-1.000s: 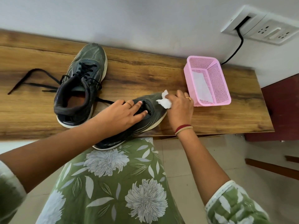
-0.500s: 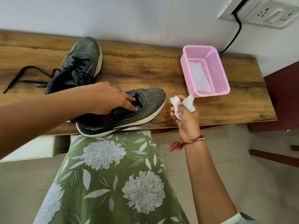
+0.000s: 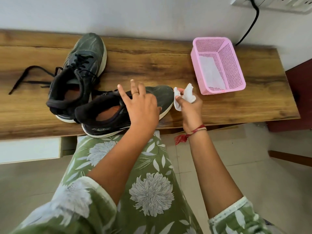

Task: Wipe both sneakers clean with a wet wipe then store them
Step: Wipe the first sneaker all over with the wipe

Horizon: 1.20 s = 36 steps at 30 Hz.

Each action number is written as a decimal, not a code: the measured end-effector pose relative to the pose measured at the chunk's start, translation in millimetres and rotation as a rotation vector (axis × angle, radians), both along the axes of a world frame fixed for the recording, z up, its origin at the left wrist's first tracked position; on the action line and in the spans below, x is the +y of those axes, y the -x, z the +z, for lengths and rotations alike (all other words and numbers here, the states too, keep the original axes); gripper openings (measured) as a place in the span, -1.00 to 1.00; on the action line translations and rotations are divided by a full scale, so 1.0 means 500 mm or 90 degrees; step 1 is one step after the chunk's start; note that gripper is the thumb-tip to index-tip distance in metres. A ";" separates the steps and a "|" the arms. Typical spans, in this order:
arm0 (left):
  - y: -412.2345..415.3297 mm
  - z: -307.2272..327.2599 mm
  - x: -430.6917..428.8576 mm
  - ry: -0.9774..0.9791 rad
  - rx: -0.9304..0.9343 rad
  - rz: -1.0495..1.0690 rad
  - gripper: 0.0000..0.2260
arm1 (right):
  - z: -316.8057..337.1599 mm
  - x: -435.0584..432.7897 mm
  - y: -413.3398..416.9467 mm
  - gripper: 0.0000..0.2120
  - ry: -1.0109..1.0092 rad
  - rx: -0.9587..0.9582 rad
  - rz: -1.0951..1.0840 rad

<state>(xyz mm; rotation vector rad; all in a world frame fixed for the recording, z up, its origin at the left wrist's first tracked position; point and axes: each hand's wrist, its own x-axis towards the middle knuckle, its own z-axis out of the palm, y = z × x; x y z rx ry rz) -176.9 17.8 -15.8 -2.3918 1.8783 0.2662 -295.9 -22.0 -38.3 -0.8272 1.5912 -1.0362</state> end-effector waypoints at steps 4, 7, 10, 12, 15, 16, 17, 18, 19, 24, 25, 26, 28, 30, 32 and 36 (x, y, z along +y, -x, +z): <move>-0.029 -0.042 0.013 0.127 0.079 0.044 -0.59 | -0.018 -0.004 -0.008 -0.81 0.014 0.123 0.029; -0.035 -0.057 0.021 0.185 0.134 0.056 -0.69 | -0.016 0.003 -0.009 -0.85 0.056 0.194 0.057; -0.039 -0.068 0.030 0.269 0.182 0.063 -0.76 | -0.013 0.009 -0.012 -0.83 0.125 0.329 0.127; -0.040 -0.073 0.036 0.311 0.202 0.061 -0.79 | -0.011 0.013 -0.015 -0.79 0.151 0.384 0.167; -0.037 -0.078 0.039 0.315 0.207 0.056 -0.81 | -0.005 0.013 -0.019 -0.78 0.164 0.436 0.201; -0.036 -0.079 0.039 0.310 0.201 0.050 -0.81 | -0.004 0.012 -0.021 -0.79 0.161 0.440 0.202; -0.035 -0.082 0.039 0.309 0.189 0.041 -0.80 | -0.003 0.010 -0.022 -0.80 0.160 0.435 0.200; -0.035 -0.085 0.039 0.314 0.168 0.029 -0.80 | 0.000 0.007 -0.023 -0.80 0.161 0.427 0.195; -0.036 -0.088 0.039 0.323 0.141 0.017 -0.79 | 0.002 0.006 -0.022 -0.81 0.164 0.419 0.187; -0.037 -0.104 0.041 0.333 0.069 -0.004 -0.80 | -0.004 0.030 -0.048 -0.74 0.204 0.494 0.234; -0.036 -0.108 0.043 0.344 0.061 -0.012 -0.83 | -0.007 0.042 -0.059 -0.73 0.243 0.537 0.274; -0.034 -0.111 0.046 0.355 0.052 -0.019 -0.86 | -0.013 0.054 -0.067 -0.74 0.288 0.600 0.310; -0.031 -0.118 0.051 0.375 0.045 -0.024 -0.86 | -0.016 0.058 -0.060 -0.75 0.365 0.755 0.325; -0.029 -0.122 0.053 0.380 0.043 -0.025 -0.86 | -0.015 0.040 -0.035 -0.68 0.371 0.859 0.276; -0.028 -0.124 0.053 0.370 0.039 -0.022 -0.80 | -0.013 0.030 -0.029 -0.70 0.298 0.864 0.238; -0.029 -0.125 0.052 0.404 0.051 -0.027 -0.91 | -0.015 0.078 -0.097 -0.64 0.210 0.619 0.241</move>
